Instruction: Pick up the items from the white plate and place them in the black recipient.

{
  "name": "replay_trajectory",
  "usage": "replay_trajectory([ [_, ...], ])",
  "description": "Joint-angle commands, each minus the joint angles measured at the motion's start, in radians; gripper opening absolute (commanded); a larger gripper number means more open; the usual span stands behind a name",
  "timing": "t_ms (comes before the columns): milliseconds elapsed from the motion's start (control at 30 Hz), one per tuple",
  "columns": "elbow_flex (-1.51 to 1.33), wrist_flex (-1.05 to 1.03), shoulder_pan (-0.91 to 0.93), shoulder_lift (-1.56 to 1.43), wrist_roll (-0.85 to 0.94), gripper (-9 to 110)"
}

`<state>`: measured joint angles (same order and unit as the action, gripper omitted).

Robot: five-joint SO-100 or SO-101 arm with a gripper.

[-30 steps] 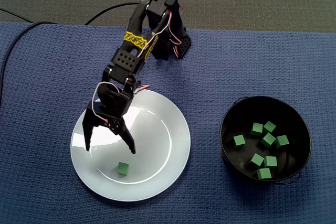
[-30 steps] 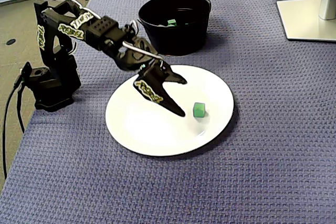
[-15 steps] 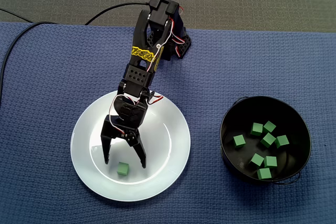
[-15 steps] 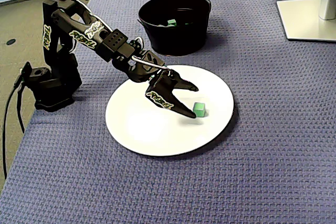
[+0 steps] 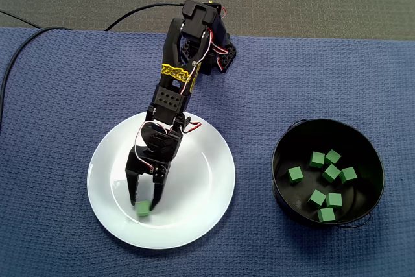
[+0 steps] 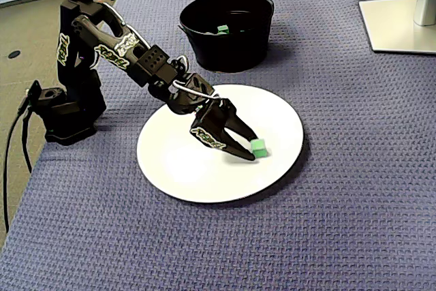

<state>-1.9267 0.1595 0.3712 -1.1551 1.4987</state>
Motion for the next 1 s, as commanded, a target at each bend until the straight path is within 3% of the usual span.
replay_trajectory([
  [0,0.034,0.04,-0.005,-0.002,-0.044,0],
  [367,0.008,0.092,-0.015,-0.064,-0.146,0],
  [533,-0.092,0.118,-0.066,-0.278,-0.21,0],
  [633,-0.114,0.1,-0.12,-0.479,-0.376,0],
  [700,-0.067,-0.017,-0.166,-0.641,-0.551,0],
  [800,0.14,-0.399,-0.245,-0.834,-0.873,0],
  [967,0.638,-0.997,-0.5,-0.851,-1.333,0],
])
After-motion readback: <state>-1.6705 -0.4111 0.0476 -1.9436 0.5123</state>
